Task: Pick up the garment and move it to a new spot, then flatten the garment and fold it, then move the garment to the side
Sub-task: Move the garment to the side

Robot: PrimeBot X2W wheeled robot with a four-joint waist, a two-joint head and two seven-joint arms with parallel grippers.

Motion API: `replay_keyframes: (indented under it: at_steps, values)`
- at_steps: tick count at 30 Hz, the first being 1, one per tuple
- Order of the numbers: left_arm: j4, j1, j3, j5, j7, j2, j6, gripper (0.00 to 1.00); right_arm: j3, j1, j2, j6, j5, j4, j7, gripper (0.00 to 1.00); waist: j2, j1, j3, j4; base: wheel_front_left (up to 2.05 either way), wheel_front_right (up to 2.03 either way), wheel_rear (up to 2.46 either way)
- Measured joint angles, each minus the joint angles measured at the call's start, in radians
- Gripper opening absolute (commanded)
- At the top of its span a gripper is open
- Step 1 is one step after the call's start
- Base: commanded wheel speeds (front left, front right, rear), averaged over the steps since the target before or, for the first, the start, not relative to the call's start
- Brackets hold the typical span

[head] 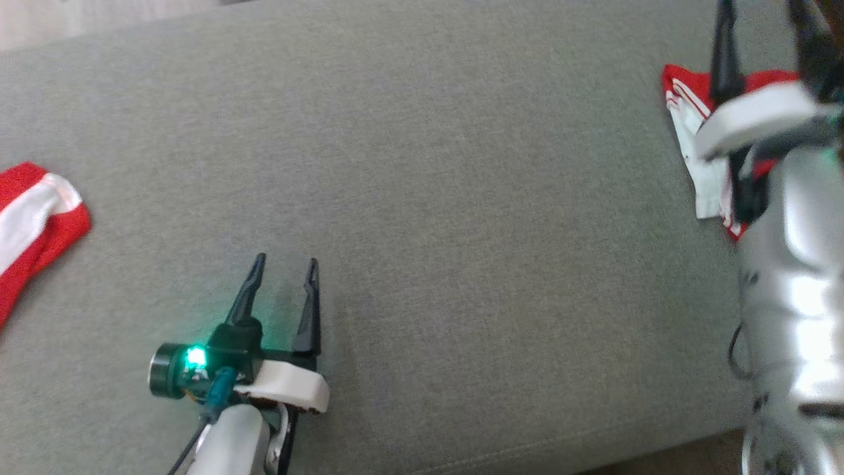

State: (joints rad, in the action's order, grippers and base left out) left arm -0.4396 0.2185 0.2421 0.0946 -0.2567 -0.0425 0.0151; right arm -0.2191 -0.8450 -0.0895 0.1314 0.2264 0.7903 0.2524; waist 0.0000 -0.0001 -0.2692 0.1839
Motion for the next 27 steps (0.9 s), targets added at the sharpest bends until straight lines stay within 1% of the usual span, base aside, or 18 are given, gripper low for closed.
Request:
replay_keyframes:
  at_steps: [4, 7, 10, 14, 18, 21, 27]
  values:
    - [0.012, -0.003, -0.019, 0.022, 0.0, 0.0, 0.011, 1.0, 0.082, 0.142, 0.012, 0.0, -0.12, -0.048, 0.0, 1.0, 0.0, -0.0001, 0.029, -0.037, 0.0, 0.0, 0.0]
    - [0.02, -0.014, -0.021, 0.031, 0.0, 0.0, 0.015, 1.0, 0.139, 0.238, 0.02, 0.0, -0.179, -0.07, 0.0, 1.0, 0.0, 0.0001, 0.049, -0.071, 0.0, 0.0, 0.0]
    - [0.022, -0.04, -0.025, 0.042, 0.0, -0.001, 0.025, 1.0, 0.155, 0.308, 0.032, 0.0, -0.24, -0.094, 0.0, 1.0, 0.0, 0.0, 0.072, -0.103, 0.0, 0.0, 0.0]
    - [0.021, -0.071, -0.025, 0.045, 0.0, 0.0, 0.038, 1.0, 0.186, 0.39, 0.033, 0.0, -0.31, -0.099, 0.0, 1.0, 0.0, -0.0001, 0.103, -0.144, 0.0, 0.0, 0.0]
    - [0.014, -0.092, -0.044, 0.049, 0.0, -0.001, 0.049, 1.0, 0.215, 0.462, 0.035, 0.0, -0.329, -0.1, 0.0, 1.0, 0.0, 0.0, 0.134, -0.177, 0.0, 0.0, 0.0]
    - [0.007, -0.107, -0.054, 0.051, 0.0, -0.001, 0.058, 1.0, 0.211, 0.501, 0.036, 0.0, -0.35, -0.106, 0.0, 1.0, 0.0, 0.0, 0.155, -0.195, 0.0, 0.0, 0.0]
    - [0.003, -0.139, -0.099, 0.044, 0.0, -0.001, 0.064, 1.0, 0.226, 0.532, 0.037, 0.0, -0.373, -0.143, 0.0, 1.0, 0.0, 0.0, 0.202, -0.21, 0.0, 0.0, 0.0]
